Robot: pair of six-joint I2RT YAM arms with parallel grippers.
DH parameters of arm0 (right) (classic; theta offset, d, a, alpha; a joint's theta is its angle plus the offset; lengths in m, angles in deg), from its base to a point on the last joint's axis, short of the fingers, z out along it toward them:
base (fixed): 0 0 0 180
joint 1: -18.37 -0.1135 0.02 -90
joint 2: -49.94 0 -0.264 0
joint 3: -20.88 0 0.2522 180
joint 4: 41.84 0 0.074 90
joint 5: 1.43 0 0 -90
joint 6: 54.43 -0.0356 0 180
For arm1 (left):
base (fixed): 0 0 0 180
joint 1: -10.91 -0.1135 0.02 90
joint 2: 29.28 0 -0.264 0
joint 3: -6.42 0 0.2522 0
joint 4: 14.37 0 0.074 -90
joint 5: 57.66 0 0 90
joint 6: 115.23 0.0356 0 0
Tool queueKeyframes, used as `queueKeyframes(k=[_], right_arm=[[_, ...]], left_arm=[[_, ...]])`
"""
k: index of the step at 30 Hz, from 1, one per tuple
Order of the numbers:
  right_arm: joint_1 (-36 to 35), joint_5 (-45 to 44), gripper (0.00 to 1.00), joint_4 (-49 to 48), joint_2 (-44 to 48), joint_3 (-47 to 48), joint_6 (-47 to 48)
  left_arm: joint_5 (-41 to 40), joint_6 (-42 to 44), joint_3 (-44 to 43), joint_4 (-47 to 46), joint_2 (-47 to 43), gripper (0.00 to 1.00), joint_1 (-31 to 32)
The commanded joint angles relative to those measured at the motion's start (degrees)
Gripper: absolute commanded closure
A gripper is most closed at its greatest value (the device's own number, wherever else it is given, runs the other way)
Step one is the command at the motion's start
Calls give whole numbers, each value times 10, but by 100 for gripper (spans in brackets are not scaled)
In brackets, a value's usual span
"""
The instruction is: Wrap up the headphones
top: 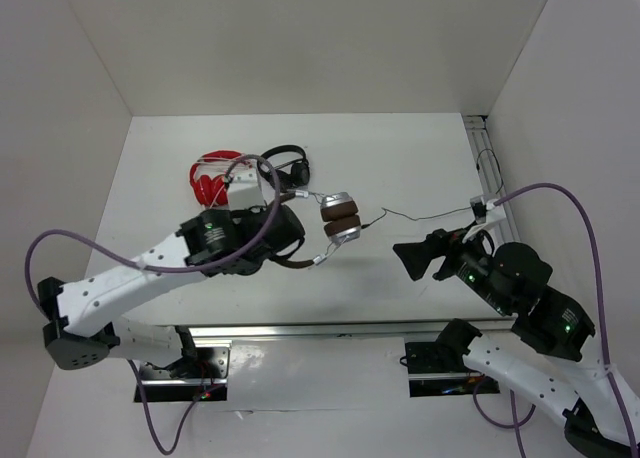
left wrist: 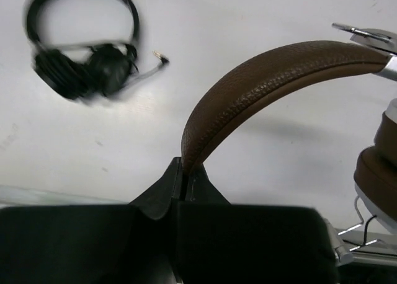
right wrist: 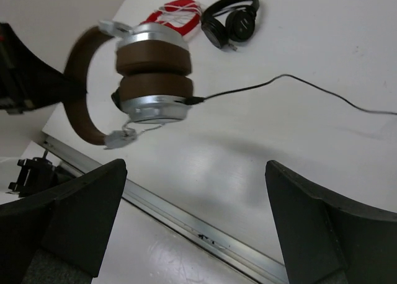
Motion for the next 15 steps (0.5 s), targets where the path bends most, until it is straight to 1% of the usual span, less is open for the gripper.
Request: queueKeyframes(k=[1,3,4,6,7,8,10,11,12,13,15], right_arm=[[-4,15,0,-65,4,-14,26],[-4,20,0,-80,-12,-21,33],[-4,20,0,-96,-21,-27,40],[-4,15,0,-116,-53,-27,50],[-4,27,0,-142,-64,-27,63],[-4,41,0,-157,-76,-32,73],[-4,118,0,-202,-112,-39,106],[-4,149,0,-216,-124,-39,116],[-4,207,0,-231,-135,-48,125],[-4,225,0,-262,-156,-48,130],[-4,232,0,-291,-171,-69,130]], left_arm=[[-87,133,-91,82,-34,100,1],[-93,178,-125,82,-56,100,1],[-93,218,-157,82,-64,100,1],[-93,246,-185,82,-83,100,-10],[-93,272,-197,76,-88,100,-17],[-84,281,-219,76,-88,100,-41],[-66,308,-233,70,-102,100,-70],[-58,322,-233,62,-112,100,-97],[-36,335,-240,47,-112,100,-110],[-23,358,-240,41,-117,100,-123],[-4,375,-252,41,-117,100,-152]])
